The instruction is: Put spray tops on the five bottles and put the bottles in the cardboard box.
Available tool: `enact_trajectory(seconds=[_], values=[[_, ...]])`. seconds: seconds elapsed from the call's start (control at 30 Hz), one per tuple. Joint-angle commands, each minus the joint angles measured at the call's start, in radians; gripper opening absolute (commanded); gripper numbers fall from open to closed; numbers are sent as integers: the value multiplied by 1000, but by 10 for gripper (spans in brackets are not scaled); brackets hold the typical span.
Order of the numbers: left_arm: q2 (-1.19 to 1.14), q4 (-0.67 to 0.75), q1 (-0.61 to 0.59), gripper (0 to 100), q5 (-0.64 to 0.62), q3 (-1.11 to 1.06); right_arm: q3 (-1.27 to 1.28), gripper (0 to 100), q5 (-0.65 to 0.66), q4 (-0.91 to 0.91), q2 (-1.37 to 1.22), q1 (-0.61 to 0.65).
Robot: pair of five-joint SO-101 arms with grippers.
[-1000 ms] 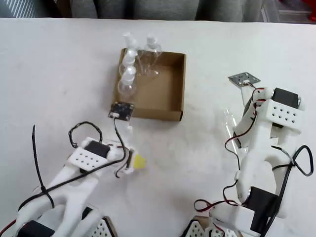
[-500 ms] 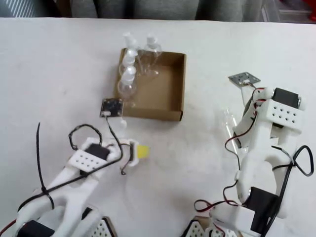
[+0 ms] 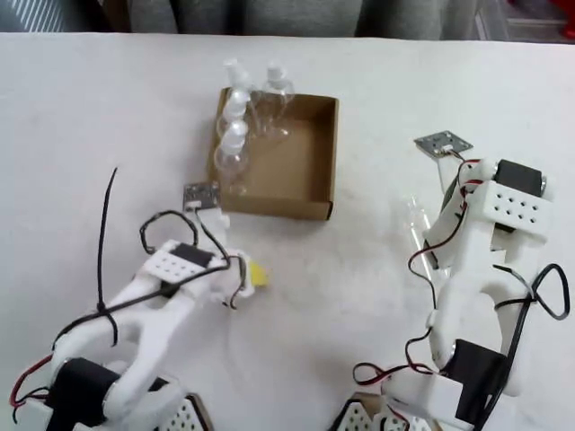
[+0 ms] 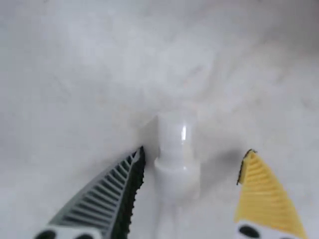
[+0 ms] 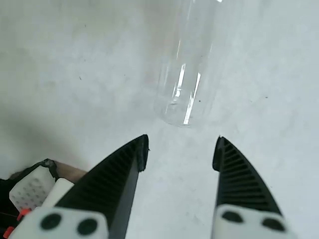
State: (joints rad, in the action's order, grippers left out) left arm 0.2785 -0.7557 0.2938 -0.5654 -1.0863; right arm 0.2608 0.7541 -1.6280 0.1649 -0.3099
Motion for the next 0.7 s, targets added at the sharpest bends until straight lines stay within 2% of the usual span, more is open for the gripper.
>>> enact_trajectory(seconds=[0.0,0.07,0.13,0.23,0.37,0.57,0.67], values=[[-47,-11,-8,267,-20,37,-48,184,9,-5,4,10],[-38,-12,-7,164,-17,37,-48,184,9,-5,2,8],[-22,-11,-7,15,-15,37,-48,184,9,-5,2,5],[13,-26,-8,74,-15,35,-48,184,9,-5,2,4],[77,-81,-8,20,-8,35,-46,184,9,-5,2,-5],[196,-192,-10,22,213,35,-63,184,8,-5,12,-2],[228,-198,-65,22,293,35,-129,184,2,-7,4,-5]])
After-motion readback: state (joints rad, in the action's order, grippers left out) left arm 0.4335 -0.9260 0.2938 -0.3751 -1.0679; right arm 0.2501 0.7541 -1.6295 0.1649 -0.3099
